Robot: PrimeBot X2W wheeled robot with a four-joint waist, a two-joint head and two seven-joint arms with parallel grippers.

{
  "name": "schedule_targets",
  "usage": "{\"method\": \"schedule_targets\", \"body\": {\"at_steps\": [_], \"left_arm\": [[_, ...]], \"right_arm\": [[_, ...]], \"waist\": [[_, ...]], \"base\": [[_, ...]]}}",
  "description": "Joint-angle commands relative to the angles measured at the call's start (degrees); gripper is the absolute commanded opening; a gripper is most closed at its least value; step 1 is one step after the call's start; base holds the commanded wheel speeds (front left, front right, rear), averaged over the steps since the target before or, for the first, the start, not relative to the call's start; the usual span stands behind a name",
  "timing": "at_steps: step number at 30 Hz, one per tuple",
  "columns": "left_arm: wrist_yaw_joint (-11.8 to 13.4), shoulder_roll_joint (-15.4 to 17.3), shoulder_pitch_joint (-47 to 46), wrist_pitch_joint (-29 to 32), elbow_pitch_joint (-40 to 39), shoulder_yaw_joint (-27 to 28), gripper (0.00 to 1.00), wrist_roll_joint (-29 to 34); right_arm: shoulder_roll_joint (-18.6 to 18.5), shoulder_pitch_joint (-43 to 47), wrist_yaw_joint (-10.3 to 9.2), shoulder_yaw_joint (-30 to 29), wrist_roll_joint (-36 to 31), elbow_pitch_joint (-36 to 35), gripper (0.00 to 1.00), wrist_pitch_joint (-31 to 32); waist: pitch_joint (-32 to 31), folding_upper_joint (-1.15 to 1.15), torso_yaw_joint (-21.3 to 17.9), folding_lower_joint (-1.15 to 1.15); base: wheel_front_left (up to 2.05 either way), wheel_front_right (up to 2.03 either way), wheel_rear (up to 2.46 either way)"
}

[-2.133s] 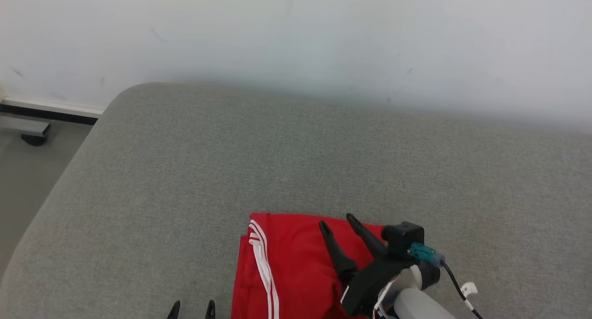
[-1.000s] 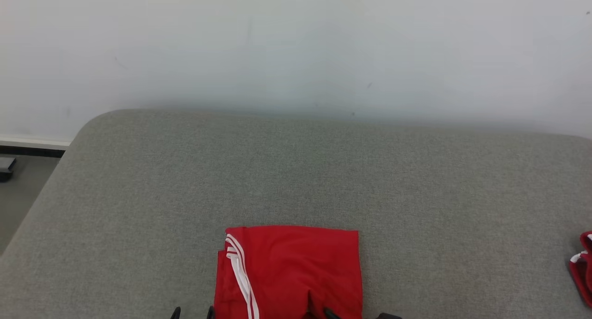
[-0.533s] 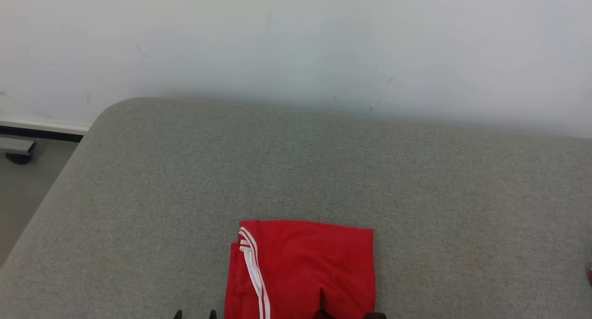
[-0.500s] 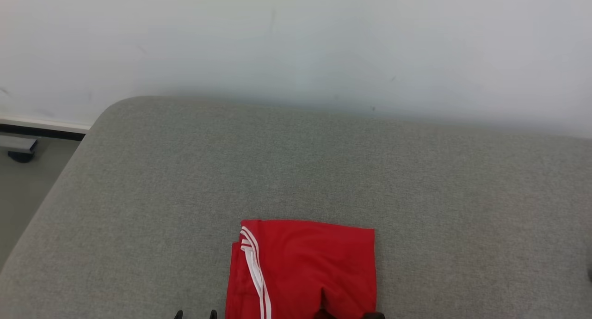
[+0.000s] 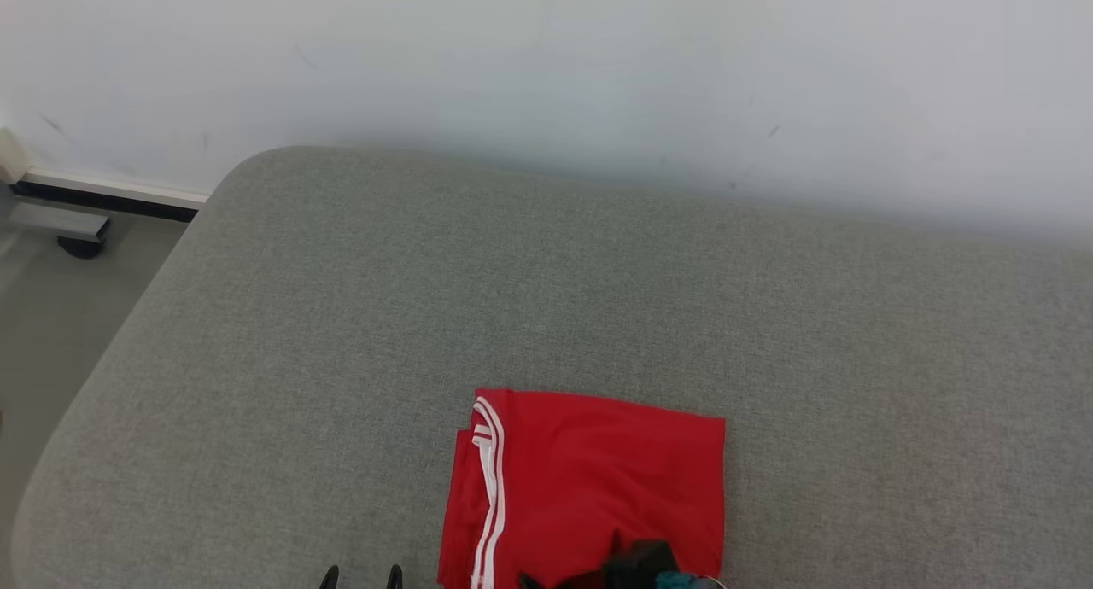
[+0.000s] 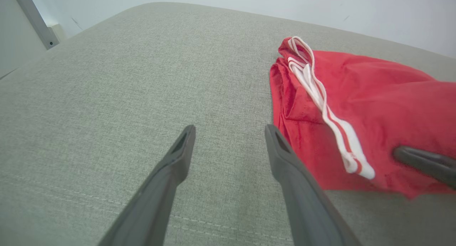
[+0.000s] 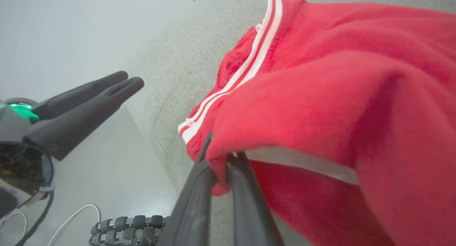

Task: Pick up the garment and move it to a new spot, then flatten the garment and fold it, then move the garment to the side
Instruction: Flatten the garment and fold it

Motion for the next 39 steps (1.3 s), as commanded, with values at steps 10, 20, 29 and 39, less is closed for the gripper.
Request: {"method": "schedule_targets", "body": {"at_steps": [10, 20, 29, 39], "left_arm": [[-0.17, -0.03, -1.19, -0.16, 0.77, -0.92, 1.0, -0.16], [0.55, -0.03, -0.6, -0.16, 0.94, 1.04, 1.0, 0.14], [0.62, -0.03, -1.17, -0.16, 0.22, 2.89, 1.0, 0.75], [0.4, -0.03, -0.13, -0.16, -0.11, 4.47, 1.0, 1.28]], "right_arm": [[0.62, -4.61, -0.15, 6.79, 11.41, -3.82, 1.0, 2.47], [0.71, -5.44, -0.15, 12.93, 17.58, -4.73, 1.0, 3.39], [0.43, -7.23, -0.15, 14.58, 21.59, -8.38, 1.0, 1.15], [-1.8, -8.4, -0.15, 12.52, 26.72, -13.48, 1.0, -5.31]], "waist": [[0.0, 0.0, 1.36, 0.0], [-0.9, 0.0, -0.93, 0.0], [-1.74, 0.0, -3.93, 0.0], [-2.73, 0.0, -6.22, 0.0]], "base": [[0.0, 0.0, 0.0], [0.0, 0.0, 0.0], [0.0, 0.0, 0.0], [0.0, 0.0, 0.0]]}}
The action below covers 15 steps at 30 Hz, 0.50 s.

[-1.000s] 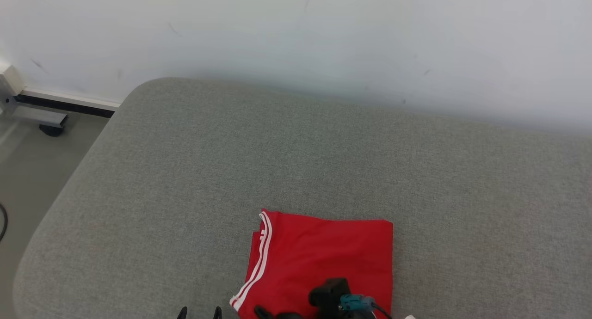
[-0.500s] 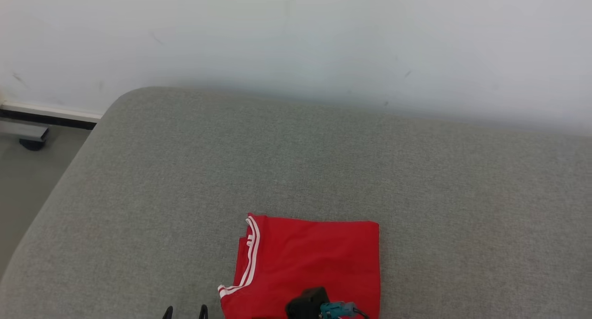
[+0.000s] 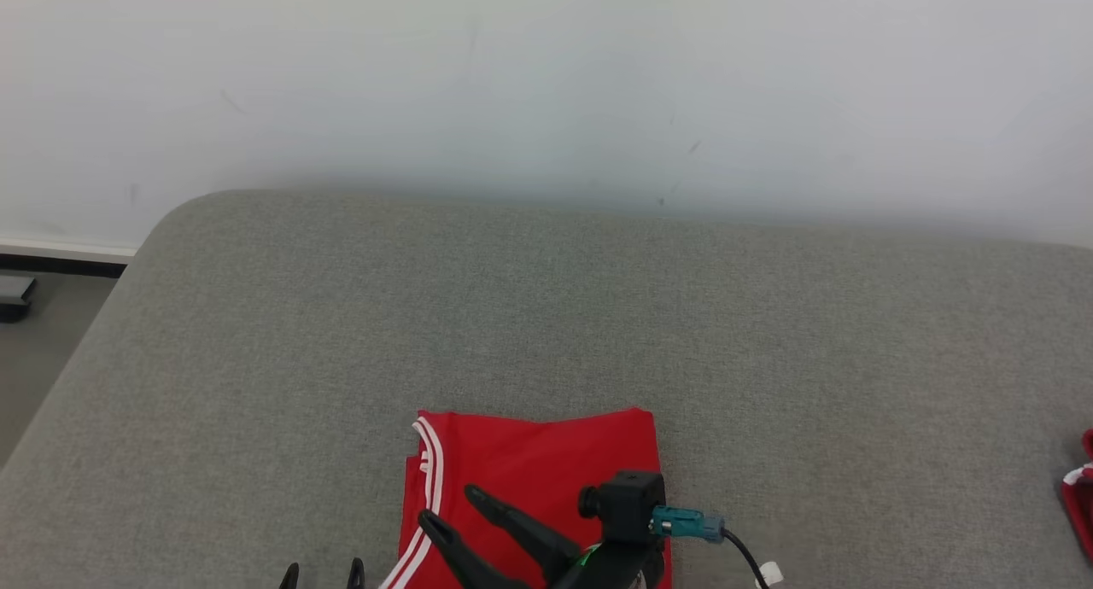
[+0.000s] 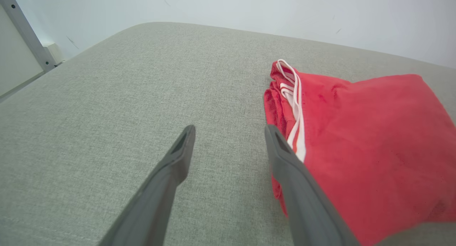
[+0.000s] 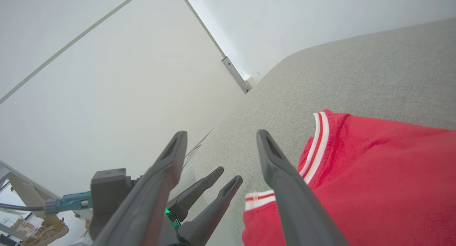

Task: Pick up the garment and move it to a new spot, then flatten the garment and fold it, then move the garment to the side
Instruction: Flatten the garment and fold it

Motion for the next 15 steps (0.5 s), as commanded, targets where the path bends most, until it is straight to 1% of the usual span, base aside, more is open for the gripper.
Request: {"method": "schedule_targets", "body": {"at_steps": [1, 3, 5, 7, 9, 11, 13, 15], "left_arm": [[-0.18, -0.05, 0.4, -0.16, -0.15, 0.21, 1.0, 0.47], [-0.23, -0.04, 0.71, -0.16, -0.09, 0.64, 1.0, 0.56], [-0.31, -0.05, 0.83, -0.16, -0.06, 1.12, 1.0, 0.81], [-0.25, -0.04, 1.05, -0.16, -0.17, 1.63, 1.0, 0.94], [-0.22, -0.05, 1.14, -0.16, -0.37, 1.95, 1.0, 1.23], [-0.31, -0.05, 1.15, -0.16, -0.42, 2.25, 1.0, 1.35], [-0.18, -0.05, 1.3, -0.16, -0.51, 2.66, 1.0, 1.32], [-0.02, -0.05, 1.37, -0.16, -0.54, 3.05, 1.0, 1.16]], "right_arm": [[-0.5, -0.1, -0.15, -0.53, 0.2, -0.49, 1.0, -0.91], [-0.92, -0.08, -0.15, -2.48, 0.39, -0.82, 1.0, -2.14], [-1.96, -0.13, -0.15, -4.37, -1.74, 0.36, 1.0, -2.82], [-2.26, 0.4, -0.15, -7.93, -4.38, 2.39, 1.0, -3.19], [-1.71, 1.6, -0.15, -11.79, -7.05, 3.9, 1.0, -3.24], [-1.27, 3.04, -0.15, -16.2, -9.92, 4.87, 1.0, -3.24], [-1.34, 4.18, -0.15, -20.21, -14.47, 5.56, 1.0, -3.25], [-0.66, 6.45, -0.15, -23.48, -16.93, 6.43, 1.0, -3.26]], "waist": [[-0.43, 0.0, -0.7, 0.0], [-0.72, 0.0, -1.36, 0.0], [-1.03, 0.0, -2.06, 0.0], [-1.28, 0.0, -2.94, 0.0], [-1.5, 0.0, -3.82, 0.0], [-1.59, 0.0, -4.68, 0.0], [-1.75, 0.0, -5.8, 0.0], [-1.8, 0.0, -6.95, 0.0]], "base": [[0.0, 0.0, 0.0], [0.0, 0.0, 0.0], [0.0, 0.0, 0.0], [0.0, 0.0, 0.0], [0.0, 0.0, 0.0], [0.0, 0.0, 0.0], [0.0, 0.0, 0.0], [0.0, 0.0, 0.0]]}}
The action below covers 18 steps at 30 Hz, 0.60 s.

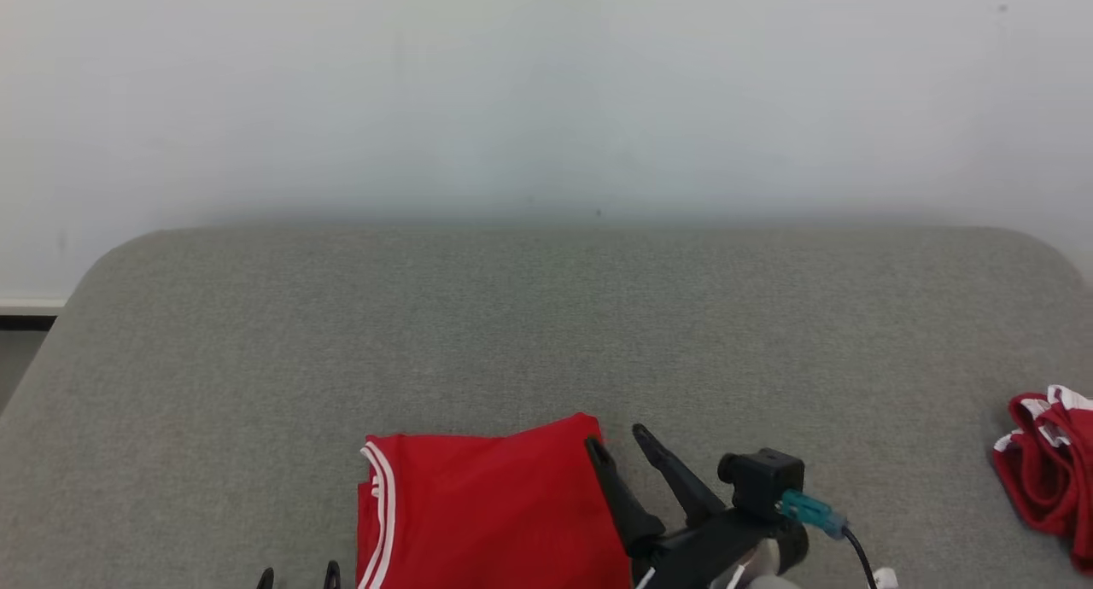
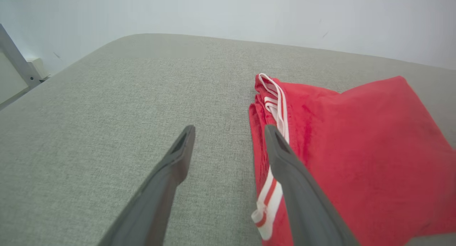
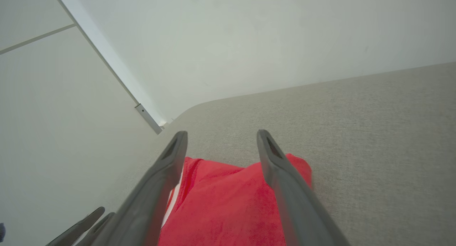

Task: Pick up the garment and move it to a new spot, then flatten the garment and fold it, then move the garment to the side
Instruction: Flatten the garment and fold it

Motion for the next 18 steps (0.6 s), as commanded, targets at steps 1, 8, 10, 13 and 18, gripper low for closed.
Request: {"method": "schedule_targets", "body": {"at_steps": [1, 8, 10, 13, 18], "left_arm": [[0.02, -0.06, 0.8, -0.16, -0.16, 0.5, 1.0, 0.21], [0.47, -0.07, 0.72, -0.16, -0.06, 1.9, 1.0, -1.37], [0.65, -0.05, 0.49, -0.16, 0.04, 2.4, 1.0, -1.61], [0.95, -0.06, 0.34, -0.16, -0.31, 3.04, 1.0, -1.61], [0.98, -0.05, 0.63, -0.16, -0.93, 3.71, 1.0, -1.5]], "right_arm": [[0.34, 1.85, -0.15, -2.06, -2.89, 0.66, 1.0, -0.17], [0.44, 6.54, -0.15, -11.04, -13.77, 1.99, 1.0, -0.19], [0.59, 7.74, -0.15, -13.17, -16.0, 2.1, 1.0, -0.19], [0.67, 9.1, -0.15, -15.83, -19.39, 1.09, 1.0, -0.19], [1.23, 10.84, -0.15, -19.12, -23.41, -0.75, 1.0, -0.19]], "waist": [[-0.3, 0.0, -2.19, 0.0], [-0.07, 0.0, -6.27, 0.0], [-0.02, 0.0, -7.35, 0.0], [0.08, 0.0, -8.78, 0.0], [0.08, 0.0, -9.9, 0.0]], "base": [[0.0, 0.0, 0.0], [0.0, 0.0, 0.0], [0.0, 0.0, 0.0], [0.0, 0.0, 0.0], [0.0, 0.0, 0.0]]}}
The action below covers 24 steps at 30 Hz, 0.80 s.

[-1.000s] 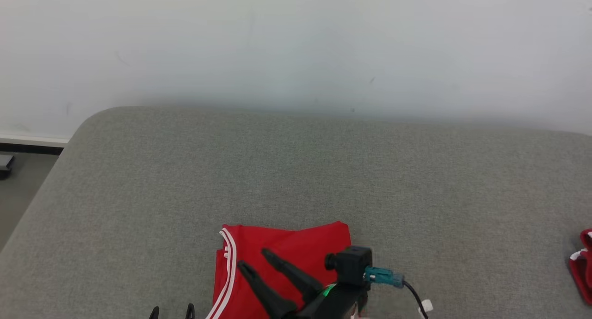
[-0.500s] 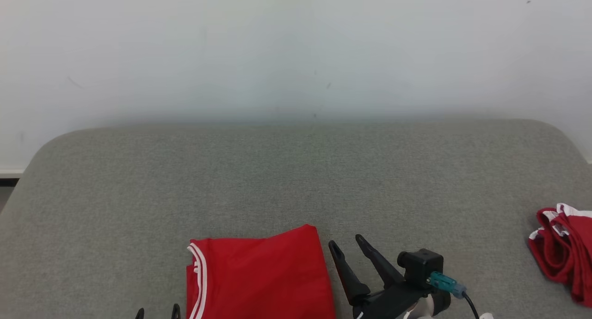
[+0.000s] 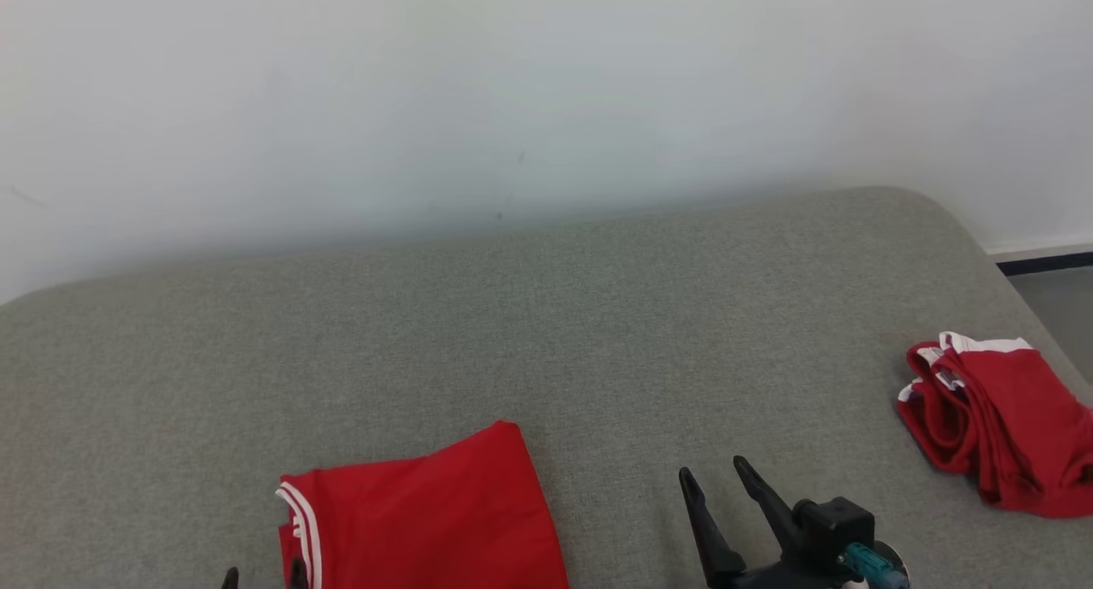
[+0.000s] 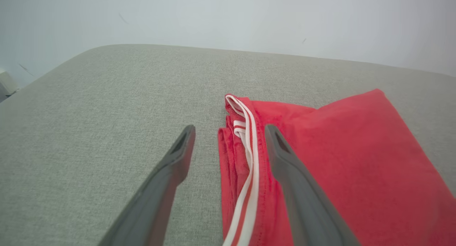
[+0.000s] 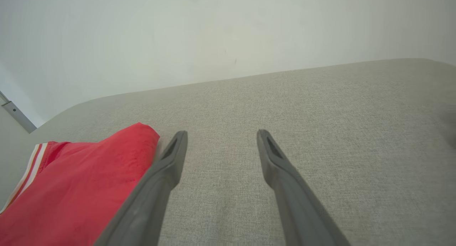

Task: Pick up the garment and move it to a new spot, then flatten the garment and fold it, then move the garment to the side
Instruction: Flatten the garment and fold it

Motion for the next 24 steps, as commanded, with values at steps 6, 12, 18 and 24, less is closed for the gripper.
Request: {"method": "schedule_targets", "body": {"at_steps": [6, 12, 18, 24], "left_arm": [[-0.14, -0.04, 1.44, -0.16, -2.33, 0.54, 1.0, 1.88], [-0.81, -0.04, 2.92, -0.16, -4.61, 0.55, 1.0, 3.7], [-1.52, -0.04, 3.82, -0.16, -5.15, 0.19, 1.0, 4.86], [-2.39, -0.04, 4.41, -0.16, -5.41, -0.67, 1.0, 5.62]], "right_arm": [[1.27, 2.81, -0.15, -4.43, -5.69, -3.67, 1.0, -0.19], [2.02, 4.69, -0.15, -7.21, -9.08, -6.01, 1.0, -0.2], [2.33, 5.66, -0.15, -9.1, -10.48, -6.25, 1.0, -0.21], [2.42, 6.22, -0.15, -9.29, -9.94, -6.41, 1.0, -0.2]], "waist": [[-0.11, 0.0, -0.92, 0.0], [-0.34, 0.0, -0.14, 0.0], [-0.73, 0.0, 1.28, 0.0], [-0.97, 0.0, 2.45, 0.0]], "base": [[0.0, 0.0, 0.0], [0.0, 0.0, 0.0], [0.0, 0.0, 0.0], [0.0, 0.0, 0.0]]}}
